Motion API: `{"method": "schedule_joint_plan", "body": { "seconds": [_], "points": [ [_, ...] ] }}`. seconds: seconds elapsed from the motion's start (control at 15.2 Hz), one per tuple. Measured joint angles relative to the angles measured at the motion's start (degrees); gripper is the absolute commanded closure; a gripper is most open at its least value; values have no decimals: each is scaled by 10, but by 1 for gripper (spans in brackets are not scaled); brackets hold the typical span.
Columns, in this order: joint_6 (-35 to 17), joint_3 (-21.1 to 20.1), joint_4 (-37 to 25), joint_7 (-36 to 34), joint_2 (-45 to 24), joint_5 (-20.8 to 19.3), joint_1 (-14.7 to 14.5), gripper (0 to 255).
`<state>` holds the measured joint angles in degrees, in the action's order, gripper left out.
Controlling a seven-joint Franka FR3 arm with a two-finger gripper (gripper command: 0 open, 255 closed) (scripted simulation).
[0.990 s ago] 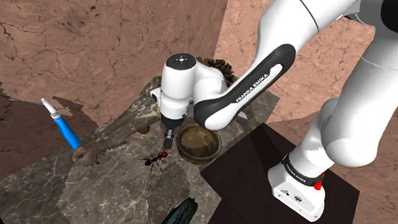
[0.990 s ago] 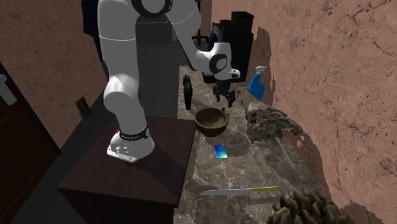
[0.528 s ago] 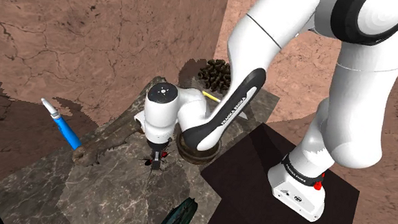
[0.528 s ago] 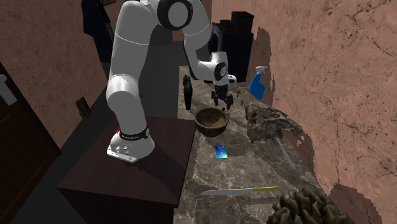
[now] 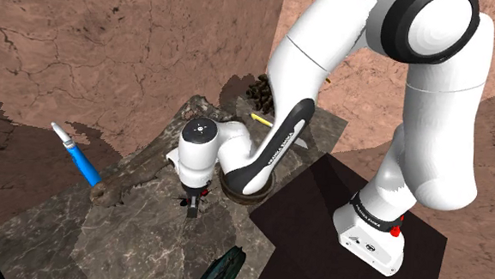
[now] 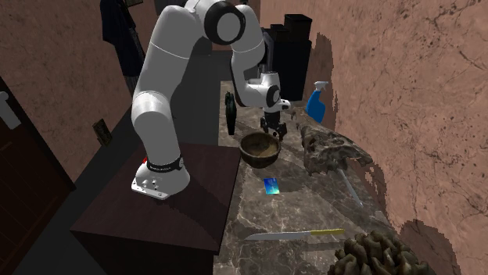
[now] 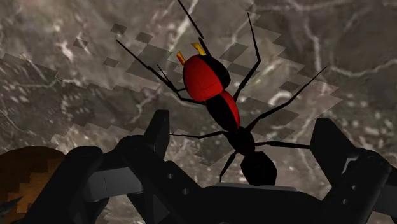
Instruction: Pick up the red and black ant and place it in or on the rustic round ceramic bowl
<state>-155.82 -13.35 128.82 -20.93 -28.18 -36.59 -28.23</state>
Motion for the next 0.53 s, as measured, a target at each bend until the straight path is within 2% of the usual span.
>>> {"method": "schedule_joint_plan", "body": {
  "seconds": [0.33,0.4,0.53],
  "points": [
    [-2,2,-1,-2,-3,-2,-1,0],
    [-2,2,-1,-2,-3,-2,-1,255],
    [-2,2,-2,-2,-1,-2,-1,255]
  ]
}}
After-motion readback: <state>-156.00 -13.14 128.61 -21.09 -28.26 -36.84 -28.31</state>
